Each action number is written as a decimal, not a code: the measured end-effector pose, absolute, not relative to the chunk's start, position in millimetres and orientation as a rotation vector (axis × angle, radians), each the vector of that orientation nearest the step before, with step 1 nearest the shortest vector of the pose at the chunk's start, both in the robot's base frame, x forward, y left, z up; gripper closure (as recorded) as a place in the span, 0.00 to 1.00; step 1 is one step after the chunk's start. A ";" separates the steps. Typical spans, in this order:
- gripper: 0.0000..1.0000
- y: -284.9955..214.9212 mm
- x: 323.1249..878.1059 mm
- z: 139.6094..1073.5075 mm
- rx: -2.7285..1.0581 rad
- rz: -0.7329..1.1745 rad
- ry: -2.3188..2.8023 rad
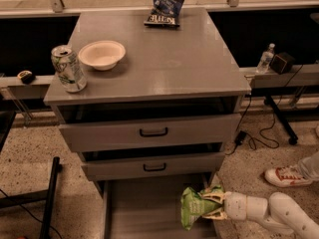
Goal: Pick green rice chip bag from bottom drawer and place on counter
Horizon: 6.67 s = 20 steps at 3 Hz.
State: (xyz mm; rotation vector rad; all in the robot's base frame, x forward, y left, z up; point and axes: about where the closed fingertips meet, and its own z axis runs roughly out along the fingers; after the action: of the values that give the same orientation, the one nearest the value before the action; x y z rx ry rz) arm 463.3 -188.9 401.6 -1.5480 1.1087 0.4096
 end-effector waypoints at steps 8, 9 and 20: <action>1.00 -179.2 492.0 708.5 -1.631 -0.039 0.773; 1.00 -174.1 488.6 774.7 -1.734 -0.162 0.710; 0.44 -77.3 685.6 910.0 -1.758 -0.090 0.650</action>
Offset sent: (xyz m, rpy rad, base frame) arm 0.0372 -0.0022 0.1065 0.0595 -0.2364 -0.0933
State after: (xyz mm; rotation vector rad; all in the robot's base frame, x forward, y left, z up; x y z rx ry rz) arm 685.6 -77.3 910.0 -1.7575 0.6497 -0.0904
